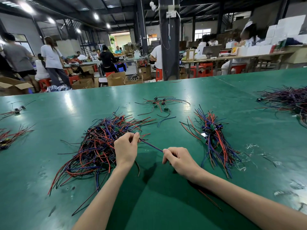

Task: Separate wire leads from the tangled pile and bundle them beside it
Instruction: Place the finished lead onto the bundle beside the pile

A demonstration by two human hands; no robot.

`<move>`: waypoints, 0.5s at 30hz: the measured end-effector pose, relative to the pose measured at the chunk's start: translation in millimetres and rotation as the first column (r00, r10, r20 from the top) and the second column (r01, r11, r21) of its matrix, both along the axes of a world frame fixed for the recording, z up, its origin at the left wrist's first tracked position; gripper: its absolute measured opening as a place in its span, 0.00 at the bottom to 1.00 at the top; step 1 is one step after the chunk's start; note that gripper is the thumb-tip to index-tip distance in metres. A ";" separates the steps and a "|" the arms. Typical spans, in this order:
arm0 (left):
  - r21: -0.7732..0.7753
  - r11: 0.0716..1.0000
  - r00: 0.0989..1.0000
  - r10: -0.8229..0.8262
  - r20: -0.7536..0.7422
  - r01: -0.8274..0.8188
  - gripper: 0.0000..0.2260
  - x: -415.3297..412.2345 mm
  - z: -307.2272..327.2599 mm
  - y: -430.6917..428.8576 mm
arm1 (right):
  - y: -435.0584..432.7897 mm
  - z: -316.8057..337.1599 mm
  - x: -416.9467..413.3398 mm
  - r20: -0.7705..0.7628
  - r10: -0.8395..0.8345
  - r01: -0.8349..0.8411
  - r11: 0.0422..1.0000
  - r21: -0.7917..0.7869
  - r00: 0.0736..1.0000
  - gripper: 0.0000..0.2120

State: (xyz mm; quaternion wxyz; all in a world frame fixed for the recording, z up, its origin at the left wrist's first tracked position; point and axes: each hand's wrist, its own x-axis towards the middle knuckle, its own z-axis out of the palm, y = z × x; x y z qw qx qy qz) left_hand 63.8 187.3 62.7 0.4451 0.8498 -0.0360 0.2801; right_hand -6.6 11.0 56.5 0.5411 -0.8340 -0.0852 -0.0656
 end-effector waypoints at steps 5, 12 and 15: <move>-0.110 0.994 0.998 -0.008 -0.062 0.001 0.12 0.1 1.4 -1.0 | -0.4 -0.4 -0.8 -0.003 0.008 -0.008 1.000 -0.002 1.000 0.20; -0.807 0.587 0.914 -0.286 -0.286 -0.068 0.08 1.4 15.8 -1.1 | -0.6 -0.5 0.2 0.001 0.014 -0.014 1.000 -0.002 1.000 0.21; -0.909 0.400 0.850 -0.435 -0.298 -0.114 0.07 0.6 18.8 0.4 | -1.1 -0.7 0.5 -0.004 0.018 -0.018 1.000 -0.002 1.000 0.21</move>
